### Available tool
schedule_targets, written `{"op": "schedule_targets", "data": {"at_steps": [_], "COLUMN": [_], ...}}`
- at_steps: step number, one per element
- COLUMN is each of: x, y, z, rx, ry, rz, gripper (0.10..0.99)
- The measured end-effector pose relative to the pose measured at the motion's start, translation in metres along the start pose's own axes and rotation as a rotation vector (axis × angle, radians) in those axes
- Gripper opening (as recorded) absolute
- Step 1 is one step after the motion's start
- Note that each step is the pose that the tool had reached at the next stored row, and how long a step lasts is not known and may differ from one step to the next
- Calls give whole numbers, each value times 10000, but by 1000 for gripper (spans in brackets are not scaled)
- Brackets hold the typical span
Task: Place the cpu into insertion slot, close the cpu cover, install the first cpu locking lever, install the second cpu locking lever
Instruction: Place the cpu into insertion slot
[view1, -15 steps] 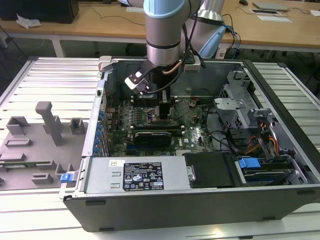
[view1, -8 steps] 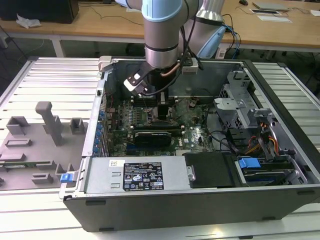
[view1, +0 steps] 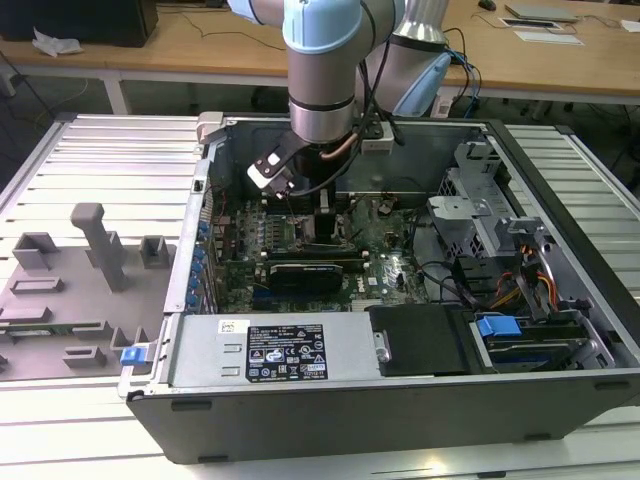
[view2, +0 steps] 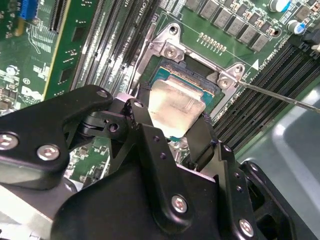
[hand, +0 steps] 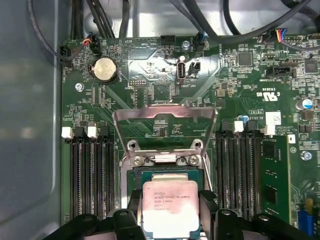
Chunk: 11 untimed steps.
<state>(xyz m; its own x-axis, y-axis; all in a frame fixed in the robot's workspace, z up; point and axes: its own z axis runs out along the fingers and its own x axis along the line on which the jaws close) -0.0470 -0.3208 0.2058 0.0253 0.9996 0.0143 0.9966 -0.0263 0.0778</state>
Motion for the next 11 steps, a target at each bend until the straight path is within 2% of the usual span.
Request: {"op": "schedule_targets", "data": {"at_steps": [11], "x": [23], "y": [-21], "z": [64], "rx": [0], "ry": [3], "rz": [25], "gripper": [541]}}
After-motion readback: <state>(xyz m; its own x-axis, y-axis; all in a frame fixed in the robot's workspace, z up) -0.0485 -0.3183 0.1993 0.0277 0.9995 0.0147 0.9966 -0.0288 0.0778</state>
